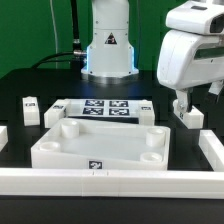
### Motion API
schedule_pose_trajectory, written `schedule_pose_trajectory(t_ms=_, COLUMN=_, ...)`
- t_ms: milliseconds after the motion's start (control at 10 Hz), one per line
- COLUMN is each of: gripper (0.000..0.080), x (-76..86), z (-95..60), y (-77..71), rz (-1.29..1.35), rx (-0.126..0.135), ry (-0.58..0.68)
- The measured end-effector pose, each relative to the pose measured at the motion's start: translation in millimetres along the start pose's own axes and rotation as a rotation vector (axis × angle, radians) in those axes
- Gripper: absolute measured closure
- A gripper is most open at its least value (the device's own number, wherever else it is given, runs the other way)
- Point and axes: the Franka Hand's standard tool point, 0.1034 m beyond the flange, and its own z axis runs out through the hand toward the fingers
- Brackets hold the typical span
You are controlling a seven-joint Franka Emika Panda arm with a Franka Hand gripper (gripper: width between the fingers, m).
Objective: Assemble desk
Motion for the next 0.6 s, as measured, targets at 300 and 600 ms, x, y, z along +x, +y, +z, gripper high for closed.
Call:
schedule_pose_trajectory(t_ms=300, gripper=0.0149, x=0.3, z=0.0, y=-0.1, rz=0.005, rx=-0.01, ry=-0.003)
schedule_pose_trajectory(t_ms=600, gripper=0.0149, x=-32.6, z=12.7, y=-5.7, rz=-0.25, rx=-0.041, ry=0.073)
